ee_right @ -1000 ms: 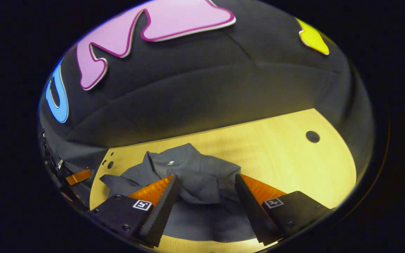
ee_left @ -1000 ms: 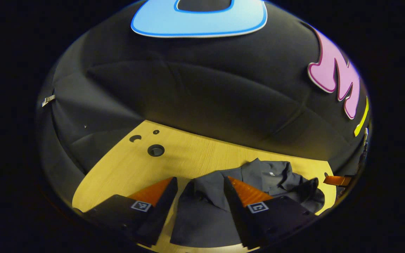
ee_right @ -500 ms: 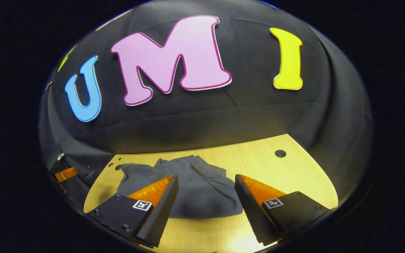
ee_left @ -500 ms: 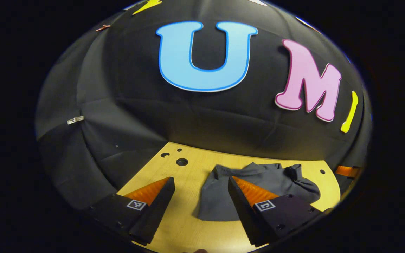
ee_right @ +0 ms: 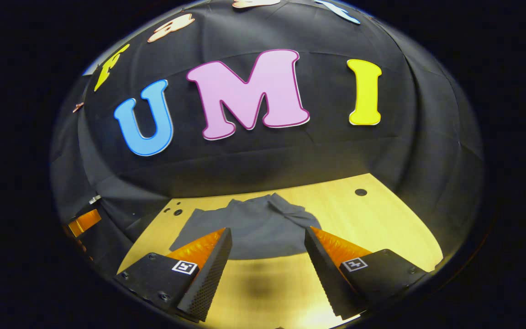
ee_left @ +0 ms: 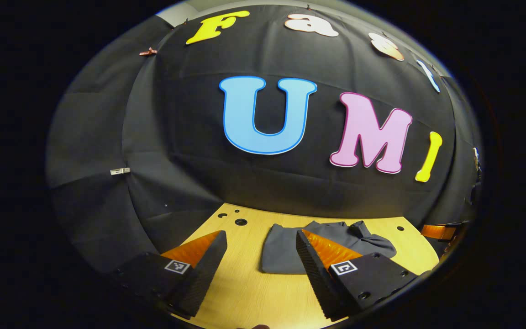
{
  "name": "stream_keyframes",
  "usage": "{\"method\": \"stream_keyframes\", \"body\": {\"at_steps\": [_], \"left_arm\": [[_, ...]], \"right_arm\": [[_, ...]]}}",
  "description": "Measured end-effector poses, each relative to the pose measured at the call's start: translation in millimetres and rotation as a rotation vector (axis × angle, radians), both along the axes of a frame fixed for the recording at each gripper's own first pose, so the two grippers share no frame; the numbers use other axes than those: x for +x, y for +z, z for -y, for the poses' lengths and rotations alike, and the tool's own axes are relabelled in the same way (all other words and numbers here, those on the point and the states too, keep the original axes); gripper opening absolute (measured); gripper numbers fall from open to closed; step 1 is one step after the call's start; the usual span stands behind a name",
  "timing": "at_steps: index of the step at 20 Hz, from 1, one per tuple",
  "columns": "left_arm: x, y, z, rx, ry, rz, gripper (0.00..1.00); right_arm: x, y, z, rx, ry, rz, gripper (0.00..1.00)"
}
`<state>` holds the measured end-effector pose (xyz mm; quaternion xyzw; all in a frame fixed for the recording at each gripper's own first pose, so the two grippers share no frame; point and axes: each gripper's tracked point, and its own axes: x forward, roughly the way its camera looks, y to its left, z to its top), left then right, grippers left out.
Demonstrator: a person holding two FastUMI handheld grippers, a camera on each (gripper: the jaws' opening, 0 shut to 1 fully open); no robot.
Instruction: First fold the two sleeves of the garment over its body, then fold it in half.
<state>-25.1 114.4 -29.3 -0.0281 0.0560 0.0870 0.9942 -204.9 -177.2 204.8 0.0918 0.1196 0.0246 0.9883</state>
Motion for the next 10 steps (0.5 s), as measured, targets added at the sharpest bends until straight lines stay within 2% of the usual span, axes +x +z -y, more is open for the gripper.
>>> {"method": "stream_keyframes", "body": {"at_steps": [3,7,10], "left_arm": [[-32.2,-9.6,10.7,-0.003,-0.021,0.008,0.96],[-67.1,-39.5,29.5,-0.040,-0.081,-0.051,0.96],[-84.4,-52.2,27.4,-0.019,-0.093,-0.076,0.96]], "right_arm": [[-35.2,-5.1,-16.8,0.024,0.022,0.002,0.99],[-72.3,-35.2,-32.1,-0.020,0.083,-0.034,0.99],[-97.0,-57.8,-34.2,-0.042,0.089,-0.081,0.99]]}}
